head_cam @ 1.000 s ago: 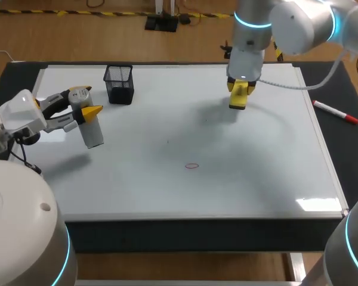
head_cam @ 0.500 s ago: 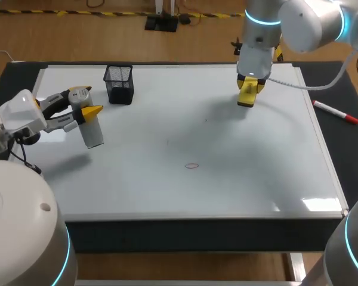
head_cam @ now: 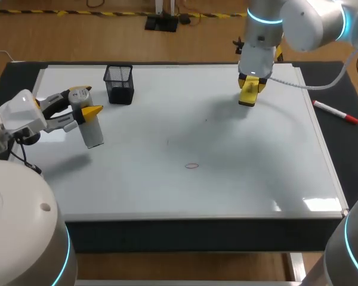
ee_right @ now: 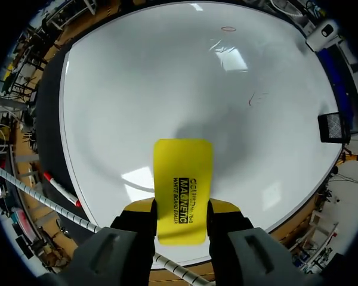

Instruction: Pick up the inspection probe, press it on each red-marked spot on the whiteboard one by one, put down the probe, pick up the eraser, and wipe off all the red marks.

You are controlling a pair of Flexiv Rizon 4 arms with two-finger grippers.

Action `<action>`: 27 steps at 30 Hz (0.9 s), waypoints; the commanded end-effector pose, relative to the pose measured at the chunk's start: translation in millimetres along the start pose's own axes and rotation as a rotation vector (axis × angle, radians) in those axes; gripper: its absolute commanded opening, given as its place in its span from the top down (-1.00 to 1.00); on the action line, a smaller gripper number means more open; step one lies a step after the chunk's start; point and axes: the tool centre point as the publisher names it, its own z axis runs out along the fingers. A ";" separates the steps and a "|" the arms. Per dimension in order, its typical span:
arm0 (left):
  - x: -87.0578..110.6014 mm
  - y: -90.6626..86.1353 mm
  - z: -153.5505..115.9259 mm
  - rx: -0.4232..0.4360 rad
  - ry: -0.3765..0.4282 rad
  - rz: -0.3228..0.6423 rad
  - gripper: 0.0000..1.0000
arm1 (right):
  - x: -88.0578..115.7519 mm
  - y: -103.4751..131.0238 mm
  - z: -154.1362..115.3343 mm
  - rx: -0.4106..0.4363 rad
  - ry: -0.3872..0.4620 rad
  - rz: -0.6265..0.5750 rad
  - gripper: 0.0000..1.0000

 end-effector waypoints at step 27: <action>88.2 4.2 98.8 0.033 0.362 -0.062 1.00 | 0.0 -1.3 -0.7 0.000 0.004 -0.002 1.00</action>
